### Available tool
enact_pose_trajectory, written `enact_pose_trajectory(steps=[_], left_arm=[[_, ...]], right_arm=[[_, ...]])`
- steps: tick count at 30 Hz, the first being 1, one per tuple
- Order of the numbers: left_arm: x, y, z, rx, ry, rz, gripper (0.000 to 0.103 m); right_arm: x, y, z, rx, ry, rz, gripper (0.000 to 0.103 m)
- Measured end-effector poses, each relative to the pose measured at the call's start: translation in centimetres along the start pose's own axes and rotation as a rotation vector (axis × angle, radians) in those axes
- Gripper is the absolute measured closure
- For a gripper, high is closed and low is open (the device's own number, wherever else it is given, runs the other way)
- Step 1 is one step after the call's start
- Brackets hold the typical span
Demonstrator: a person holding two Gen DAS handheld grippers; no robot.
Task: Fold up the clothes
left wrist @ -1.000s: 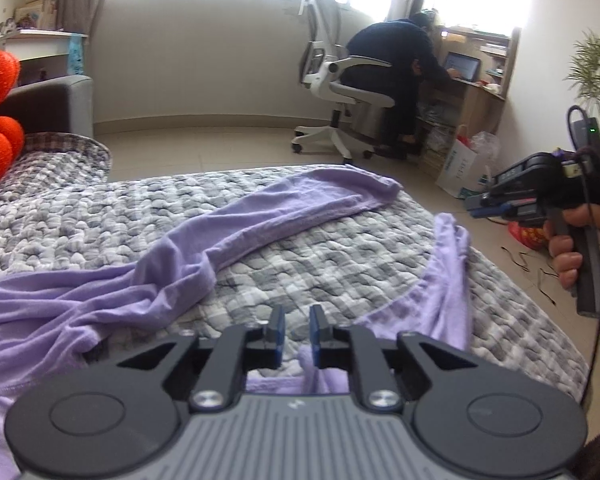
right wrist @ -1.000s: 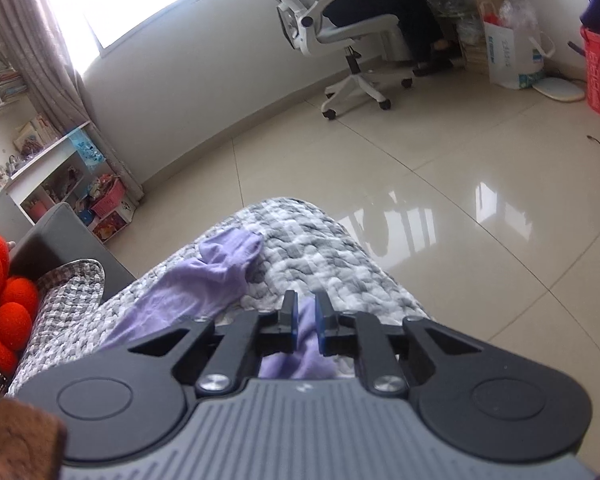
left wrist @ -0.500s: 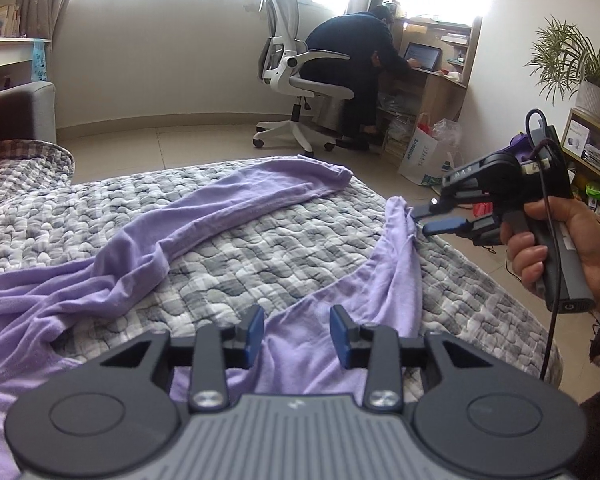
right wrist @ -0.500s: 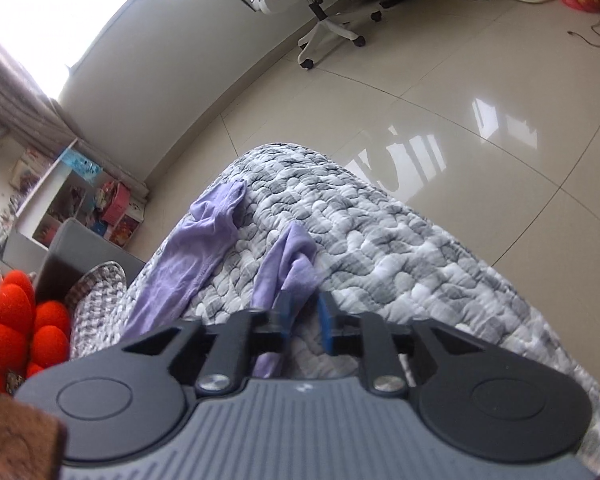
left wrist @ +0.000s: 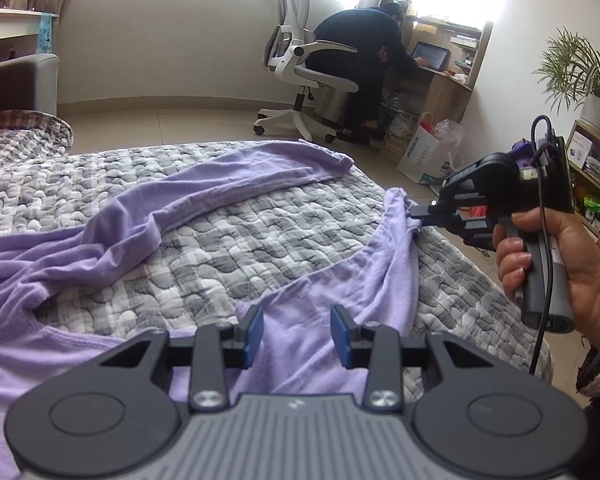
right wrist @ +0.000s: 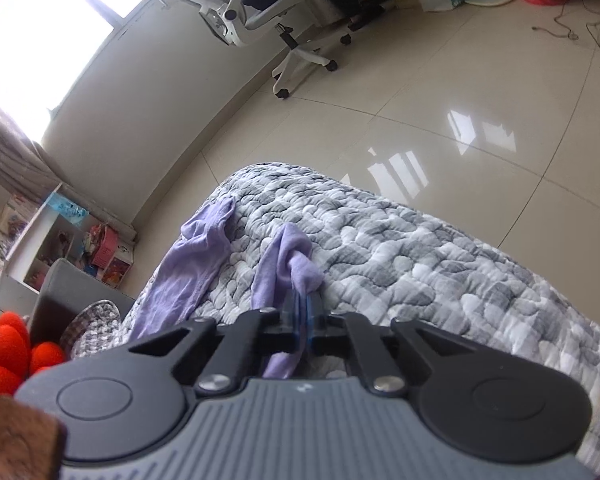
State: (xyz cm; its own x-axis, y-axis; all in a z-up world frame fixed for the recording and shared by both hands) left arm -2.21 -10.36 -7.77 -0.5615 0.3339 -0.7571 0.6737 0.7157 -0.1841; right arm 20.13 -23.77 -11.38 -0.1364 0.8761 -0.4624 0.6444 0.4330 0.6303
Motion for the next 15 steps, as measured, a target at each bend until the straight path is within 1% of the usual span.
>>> enact_pose_trajectory(steps=[6,9,15], left_arm=[[0.4,-0.4,0.1,0.014,0.02,0.018,0.065],[0.7,-0.6,-0.4,0.026,0.022,0.039,0.064],[1.4,-1.2,-0.8,0.074,0.062,0.101,0.063]], right_arm=[[-1.2,-0.8,-0.3,-0.027,0.037,-0.034,0.1],[-1.9,-1.3,-0.8,-0.053,0.055,-0.053,0.1],[-2.3,-1.9,-2.1,-0.055,0.081,-0.103,0.1]])
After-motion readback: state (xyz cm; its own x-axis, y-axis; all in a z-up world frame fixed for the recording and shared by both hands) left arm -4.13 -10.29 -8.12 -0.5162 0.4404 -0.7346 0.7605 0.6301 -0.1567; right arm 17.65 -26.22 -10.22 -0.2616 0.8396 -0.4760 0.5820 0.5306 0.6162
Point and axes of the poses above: each gripper's, at about its wrist camera, not at the fingertips, and z roughly the way its jaws point, y to its left, x to its underside, the point moved 5 cm from there along z, roughly the way its jaws point, and after that the axes turned 3 degrees about y, right-handed, at the moved point
